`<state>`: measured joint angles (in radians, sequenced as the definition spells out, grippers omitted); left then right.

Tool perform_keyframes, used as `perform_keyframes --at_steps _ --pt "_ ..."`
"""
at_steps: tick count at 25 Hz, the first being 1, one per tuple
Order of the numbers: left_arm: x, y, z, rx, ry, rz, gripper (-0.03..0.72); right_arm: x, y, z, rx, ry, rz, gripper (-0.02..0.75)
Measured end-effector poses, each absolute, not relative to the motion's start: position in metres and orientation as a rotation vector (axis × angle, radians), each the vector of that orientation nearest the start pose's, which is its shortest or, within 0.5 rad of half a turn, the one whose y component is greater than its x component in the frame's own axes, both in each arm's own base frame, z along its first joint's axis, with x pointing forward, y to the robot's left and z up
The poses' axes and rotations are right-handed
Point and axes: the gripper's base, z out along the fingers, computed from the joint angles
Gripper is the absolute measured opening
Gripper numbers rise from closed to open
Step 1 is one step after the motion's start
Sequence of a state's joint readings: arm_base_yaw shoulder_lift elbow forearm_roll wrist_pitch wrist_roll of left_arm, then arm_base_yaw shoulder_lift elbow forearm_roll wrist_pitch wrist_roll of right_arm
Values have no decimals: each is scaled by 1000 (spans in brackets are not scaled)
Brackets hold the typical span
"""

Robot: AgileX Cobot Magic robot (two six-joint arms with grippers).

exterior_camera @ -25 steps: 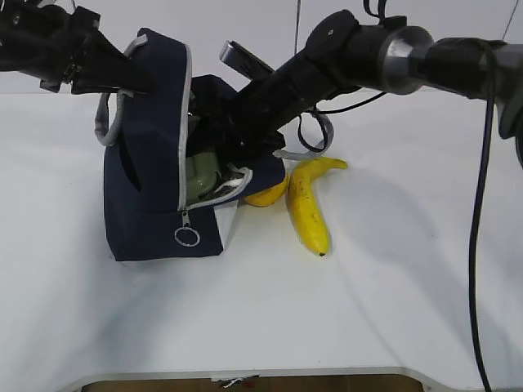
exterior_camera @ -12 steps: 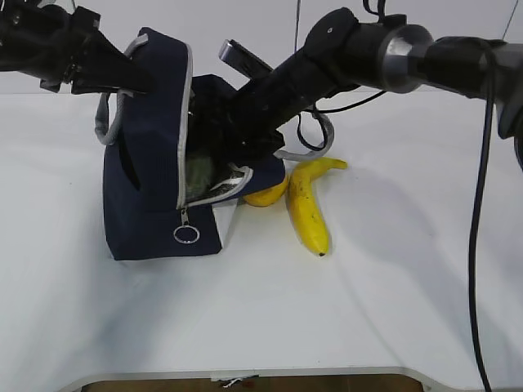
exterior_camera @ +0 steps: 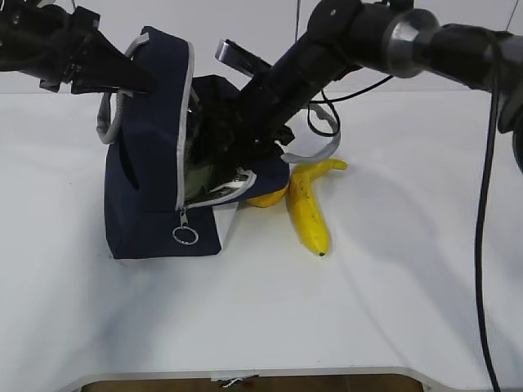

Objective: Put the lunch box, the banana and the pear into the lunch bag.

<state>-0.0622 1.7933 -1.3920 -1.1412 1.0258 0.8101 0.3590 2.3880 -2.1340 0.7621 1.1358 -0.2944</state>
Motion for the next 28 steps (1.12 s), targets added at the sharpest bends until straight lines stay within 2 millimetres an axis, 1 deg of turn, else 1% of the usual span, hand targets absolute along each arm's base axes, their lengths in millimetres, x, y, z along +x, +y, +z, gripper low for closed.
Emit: perform_keyframes --at_steps 3,6,8,11,16,21,23,25,26,28 --pt "376 -91 288 393 2299 -1130 2 461 227 219 -597 2685 955 502" --pt "377 -84 287 379 2304 -1114 2 465 223 239 -588 2662 870 504" --pt "378 -81 287 374 2306 -1106 2 468 222 255 -573 2621 856 507" --pt "377 -80 286 383 2315 -1091 2 468 223 268 -549 2586 870 508" --pt "378 -79 285 390 2322 -1072 2 461 224 290 -544 2541 942 509" --pt "379 -77 284 385 2324 -1045 2 447 222 327 -555 2466 978 509" --pt "379 -76 284 385 2326 -1040 2 440 217 341 -564 2450 938 509" --pt "379 -76 284 385 2326 -1038 2 434 211 346 -569 2462 878 509" --pt "379 -76 284 385 2327 -1036 2 430 207 350 -574 2472 821 509" --pt "379 -76 284 387 2328 -1033 2 425 198 350 -578 2507 714 509"
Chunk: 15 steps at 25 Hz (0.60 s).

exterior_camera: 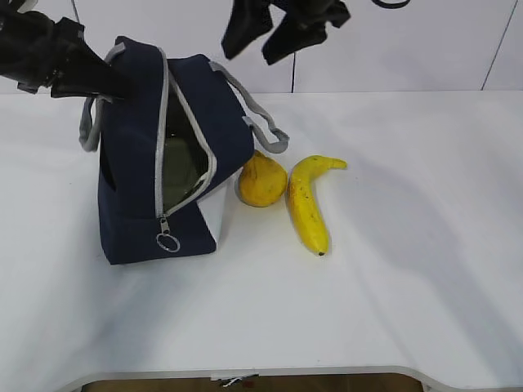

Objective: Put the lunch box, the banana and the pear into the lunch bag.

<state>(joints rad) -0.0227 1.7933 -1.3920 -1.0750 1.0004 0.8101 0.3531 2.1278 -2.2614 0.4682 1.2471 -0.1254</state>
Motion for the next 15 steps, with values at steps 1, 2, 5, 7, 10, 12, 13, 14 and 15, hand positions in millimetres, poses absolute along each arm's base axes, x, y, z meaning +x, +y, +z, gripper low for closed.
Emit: perform_keyframes --at_steps 1,2,5,7,10,12,13,14,15 --pt "379 -76 283 390 2330 -1029 2 421 193 350 -576 2523 662 509" --pt "379 -76 283 392 2332 -1027 2 419 188 348 -570 2549 601 509" --pt "379 -76 283 394 2333 -1025 2 412 176 334 -543 2635 453 509" --pt "379 -76 283 394 2334 -1024 2 411 170 318 -508 2707 373 509" --pt "379 -76 283 395 2334 -1023 2 409 164 297 -490 2786 288 509" --pt "379 -76 283 395 2334 -1023 2 408 162 289 -491 2810 255 509" --pt "379 -76 283 395 2334 -1023 2 408 162 287 -491 2818 242 509" --pt "379 -76 283 395 2334 -1023 2 408 161 286 -491 2819 232 509" --pt "379 -76 283 395 2334 -1023 2 409 161 285 -484 2823 222 509"
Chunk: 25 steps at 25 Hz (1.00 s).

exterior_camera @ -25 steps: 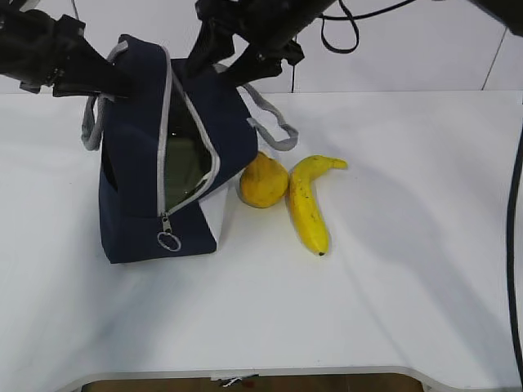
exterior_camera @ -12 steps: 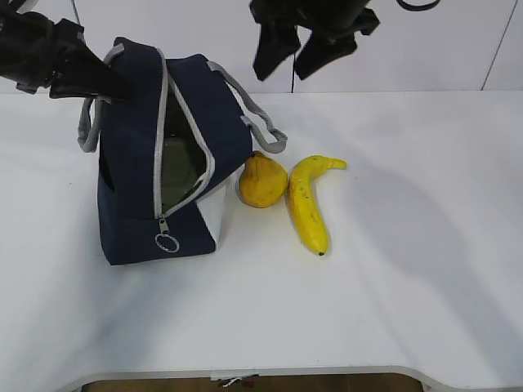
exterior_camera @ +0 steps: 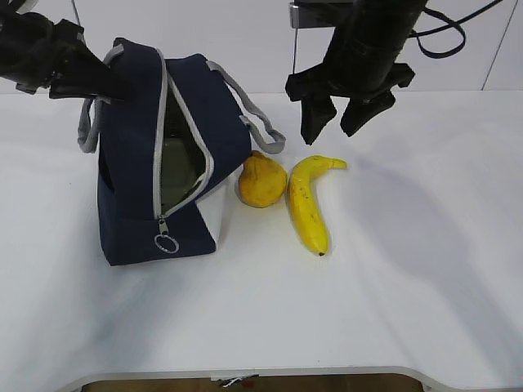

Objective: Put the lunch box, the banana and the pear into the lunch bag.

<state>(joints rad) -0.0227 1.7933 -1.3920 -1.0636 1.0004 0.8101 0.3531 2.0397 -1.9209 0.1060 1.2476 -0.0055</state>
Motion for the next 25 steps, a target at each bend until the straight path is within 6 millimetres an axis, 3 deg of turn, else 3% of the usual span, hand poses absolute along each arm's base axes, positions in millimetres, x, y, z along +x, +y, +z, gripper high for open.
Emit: perform_keyframes --at_steps 3,12,25 --pt "379 -76 283 395 2334 -1023 2 413 161 274 -424 2858 217 509" --pt "378 -76 283 396 2336 -1027 1 430 167 209 -292 3013 189 509" --pt "378 -76 283 404 2340 -1038 1 441 176 180 -240 3004 265 509"
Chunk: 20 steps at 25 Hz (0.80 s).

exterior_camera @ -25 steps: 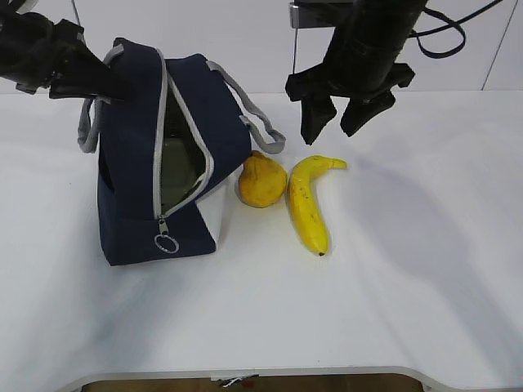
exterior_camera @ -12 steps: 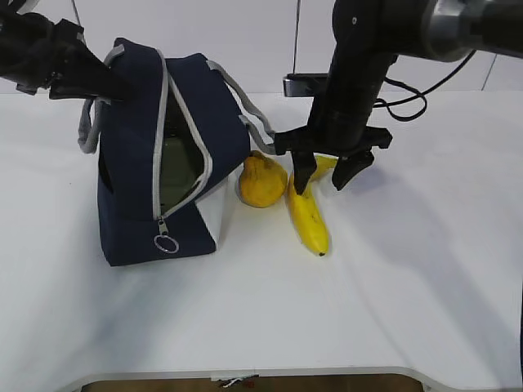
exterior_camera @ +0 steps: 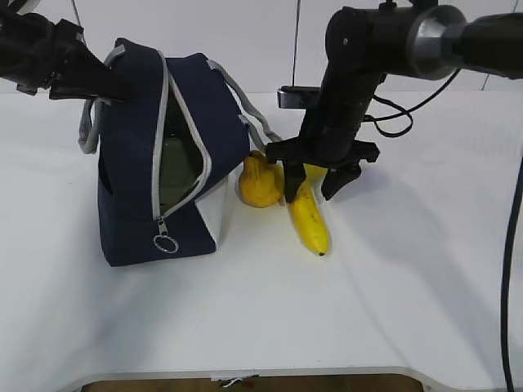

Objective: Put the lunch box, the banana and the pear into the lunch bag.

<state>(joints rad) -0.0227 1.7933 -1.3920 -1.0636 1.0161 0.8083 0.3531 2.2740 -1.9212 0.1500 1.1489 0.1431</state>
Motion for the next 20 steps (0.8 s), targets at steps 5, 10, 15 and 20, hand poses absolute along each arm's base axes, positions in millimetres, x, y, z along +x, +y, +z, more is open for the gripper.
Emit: perform_keyframes --at_steps 5,10,15,20 --pt "377 -76 283 406 2340 -1039 1 441 177 173 -234 3022 274 507" --pt "377 -76 283 406 2340 -1039 1 441 177 169 -234 3031 271 466" --pt "377 -76 283 406 2340 -1039 1 441 177 167 -233 3034 274 433" --pt "377 -76 283 406 2340 -1039 1 441 177 167 -230 3035 280 308"
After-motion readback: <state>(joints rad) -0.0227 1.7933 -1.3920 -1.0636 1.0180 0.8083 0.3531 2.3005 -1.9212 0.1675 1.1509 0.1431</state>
